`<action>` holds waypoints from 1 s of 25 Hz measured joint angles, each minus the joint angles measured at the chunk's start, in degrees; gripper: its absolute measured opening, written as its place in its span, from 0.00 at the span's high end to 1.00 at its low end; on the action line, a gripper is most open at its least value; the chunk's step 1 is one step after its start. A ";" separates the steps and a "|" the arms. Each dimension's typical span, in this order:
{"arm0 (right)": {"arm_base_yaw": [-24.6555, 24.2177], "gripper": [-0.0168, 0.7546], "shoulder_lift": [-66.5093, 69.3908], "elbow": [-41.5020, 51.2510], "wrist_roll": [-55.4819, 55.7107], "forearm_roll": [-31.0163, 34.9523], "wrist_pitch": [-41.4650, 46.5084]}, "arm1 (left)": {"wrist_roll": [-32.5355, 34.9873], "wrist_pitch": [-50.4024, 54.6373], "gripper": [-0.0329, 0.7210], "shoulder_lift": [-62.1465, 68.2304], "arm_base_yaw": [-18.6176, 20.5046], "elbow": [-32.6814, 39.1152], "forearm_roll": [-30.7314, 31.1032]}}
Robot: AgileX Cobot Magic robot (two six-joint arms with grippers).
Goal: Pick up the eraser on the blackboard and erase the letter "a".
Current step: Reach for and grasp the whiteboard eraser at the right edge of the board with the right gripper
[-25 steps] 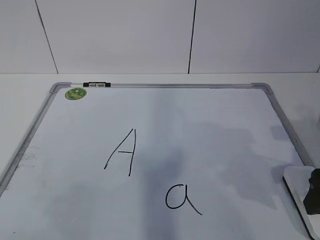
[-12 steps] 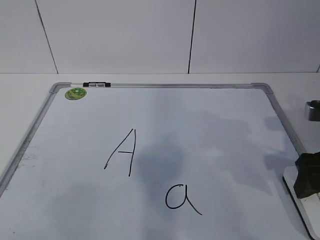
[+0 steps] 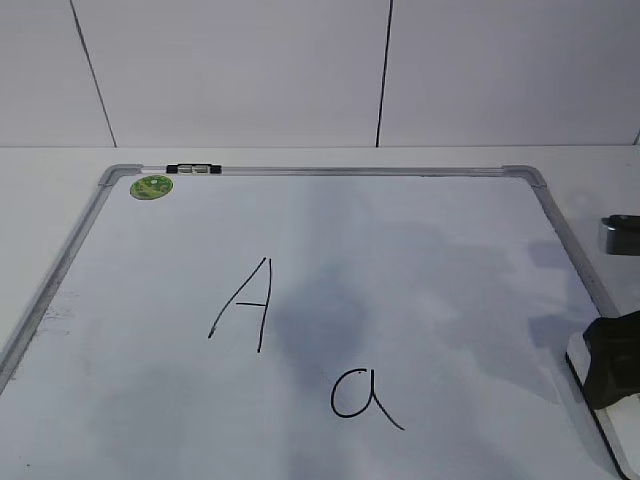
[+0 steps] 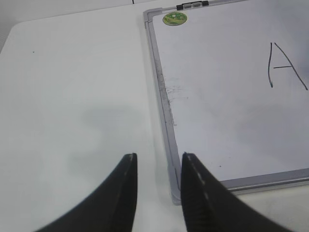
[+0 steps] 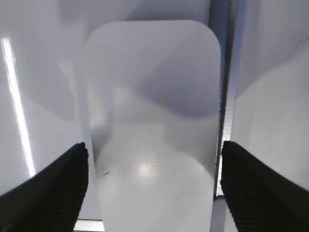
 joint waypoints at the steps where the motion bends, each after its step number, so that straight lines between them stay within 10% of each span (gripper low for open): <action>1: 0.00 0.10 0.40 0.00 0.00 0.00 0.00 | 0.00 0.00 0.65 0.00 0.00 0.00 0.00; 25: 0.00 0.13 3.90 0.00 0.04 0.00 0.10 | 0.00 0.00 0.65 0.00 0.00 0.00 0.00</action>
